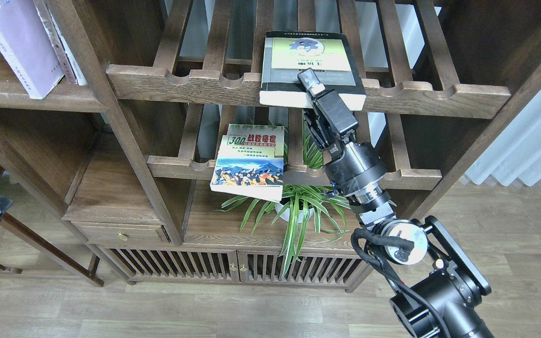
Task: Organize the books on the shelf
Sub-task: 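Grasp the green-cover book with the right gripper and pull it down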
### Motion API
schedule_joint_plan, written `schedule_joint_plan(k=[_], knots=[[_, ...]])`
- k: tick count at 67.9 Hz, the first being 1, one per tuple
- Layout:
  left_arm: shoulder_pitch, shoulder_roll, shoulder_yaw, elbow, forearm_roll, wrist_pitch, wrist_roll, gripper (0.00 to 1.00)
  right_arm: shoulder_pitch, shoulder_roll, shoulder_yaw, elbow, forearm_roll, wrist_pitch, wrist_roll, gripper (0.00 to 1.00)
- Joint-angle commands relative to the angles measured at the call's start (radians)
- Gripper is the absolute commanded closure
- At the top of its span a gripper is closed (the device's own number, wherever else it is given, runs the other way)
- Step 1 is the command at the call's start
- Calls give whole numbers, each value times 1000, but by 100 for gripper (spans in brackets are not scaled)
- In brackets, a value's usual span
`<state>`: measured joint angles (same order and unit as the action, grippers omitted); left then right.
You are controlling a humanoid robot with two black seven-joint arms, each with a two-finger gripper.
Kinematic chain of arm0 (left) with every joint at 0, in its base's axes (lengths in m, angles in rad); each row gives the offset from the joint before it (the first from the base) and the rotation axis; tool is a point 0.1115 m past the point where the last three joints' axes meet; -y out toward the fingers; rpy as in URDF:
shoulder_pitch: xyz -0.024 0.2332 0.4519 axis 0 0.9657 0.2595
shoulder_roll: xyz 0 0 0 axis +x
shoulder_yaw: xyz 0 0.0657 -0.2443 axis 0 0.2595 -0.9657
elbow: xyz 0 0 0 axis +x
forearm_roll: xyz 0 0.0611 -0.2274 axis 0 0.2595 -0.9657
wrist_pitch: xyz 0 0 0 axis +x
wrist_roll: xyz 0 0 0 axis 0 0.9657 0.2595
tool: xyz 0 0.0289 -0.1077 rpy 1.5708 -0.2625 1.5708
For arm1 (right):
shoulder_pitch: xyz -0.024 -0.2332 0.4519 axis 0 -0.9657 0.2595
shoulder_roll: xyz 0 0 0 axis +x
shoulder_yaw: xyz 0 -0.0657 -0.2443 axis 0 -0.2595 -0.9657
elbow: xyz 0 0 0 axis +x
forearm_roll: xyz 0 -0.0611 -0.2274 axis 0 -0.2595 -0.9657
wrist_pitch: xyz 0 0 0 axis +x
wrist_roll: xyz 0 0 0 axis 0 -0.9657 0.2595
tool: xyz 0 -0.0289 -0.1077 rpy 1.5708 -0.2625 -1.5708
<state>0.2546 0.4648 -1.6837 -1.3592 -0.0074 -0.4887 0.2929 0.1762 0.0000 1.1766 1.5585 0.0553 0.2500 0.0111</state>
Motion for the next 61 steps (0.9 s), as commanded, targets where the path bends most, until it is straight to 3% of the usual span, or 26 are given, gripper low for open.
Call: schedule_joint_plan(k=[1, 6, 13, 18, 21, 41, 55, 61], knots=[[0, 0, 1, 0, 0, 0, 0, 10, -6, 0, 1, 2, 0, 0, 6, 44], [0, 0, 1, 0, 1, 0, 0, 10, -9, 0, 17, 2, 1, 5, 9, 50], [-3, 0, 1, 0, 1, 0, 0, 10, -12, 0, 32, 5, 11, 18, 13, 72], [-3, 0, 1, 0, 1, 0, 0, 10, -17, 0, 40, 5, 29, 43, 12, 81], [-3, 0, 1, 0, 1, 0, 0, 10, -33, 0, 40, 5, 49, 69, 13, 95], [-24, 0, 6, 5, 1, 0, 0, 10, -121, 0, 26, 61, 63, 100, 13, 96], [-60, 0, 21, 32, 1, 0, -1, 9, -288, 0, 12, 120, 63, 228, 12, 96], [-60, -2, 22, 37, 1, 0, -1, 9, -359, 0, 12, 120, 63, 239, 12, 95]])
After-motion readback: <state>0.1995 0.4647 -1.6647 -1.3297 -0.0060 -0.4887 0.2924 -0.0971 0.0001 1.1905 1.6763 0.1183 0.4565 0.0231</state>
